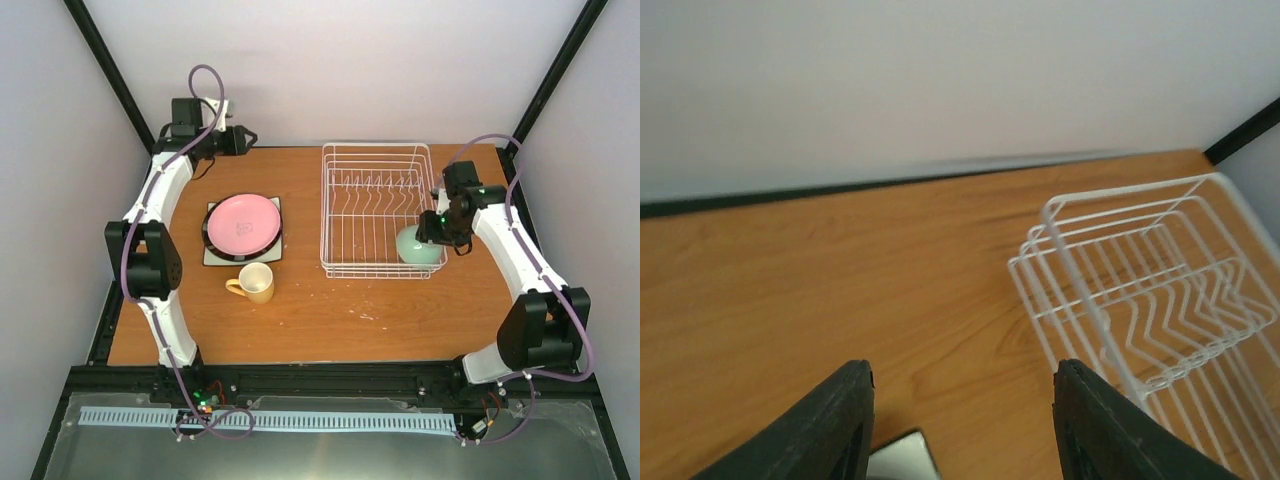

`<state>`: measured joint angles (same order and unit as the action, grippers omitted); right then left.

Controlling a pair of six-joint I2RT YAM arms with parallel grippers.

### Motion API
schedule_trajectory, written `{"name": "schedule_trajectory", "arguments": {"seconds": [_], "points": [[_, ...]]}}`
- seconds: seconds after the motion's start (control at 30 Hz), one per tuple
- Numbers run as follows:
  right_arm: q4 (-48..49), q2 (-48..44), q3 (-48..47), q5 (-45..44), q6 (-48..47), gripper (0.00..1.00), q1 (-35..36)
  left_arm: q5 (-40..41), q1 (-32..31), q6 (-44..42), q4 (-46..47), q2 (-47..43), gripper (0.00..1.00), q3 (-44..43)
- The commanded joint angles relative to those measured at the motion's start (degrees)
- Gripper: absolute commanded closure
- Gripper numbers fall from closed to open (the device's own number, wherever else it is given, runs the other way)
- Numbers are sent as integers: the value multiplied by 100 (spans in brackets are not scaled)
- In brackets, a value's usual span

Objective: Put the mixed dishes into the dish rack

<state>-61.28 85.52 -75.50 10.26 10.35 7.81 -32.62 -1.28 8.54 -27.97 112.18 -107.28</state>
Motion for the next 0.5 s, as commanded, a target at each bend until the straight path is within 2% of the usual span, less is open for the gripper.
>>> {"name": "schedule_trajectory", "arguments": {"seconds": [0.0, 0.47], "points": [[634, -422, 204, -828, 154, 97, 12, 678, 7, -265, -47, -536, 50, 464], [1488, 284, -12, -1013, -173, 97, 319, 1326, 5, -181, 303, -1164, 50, 1460]]}}
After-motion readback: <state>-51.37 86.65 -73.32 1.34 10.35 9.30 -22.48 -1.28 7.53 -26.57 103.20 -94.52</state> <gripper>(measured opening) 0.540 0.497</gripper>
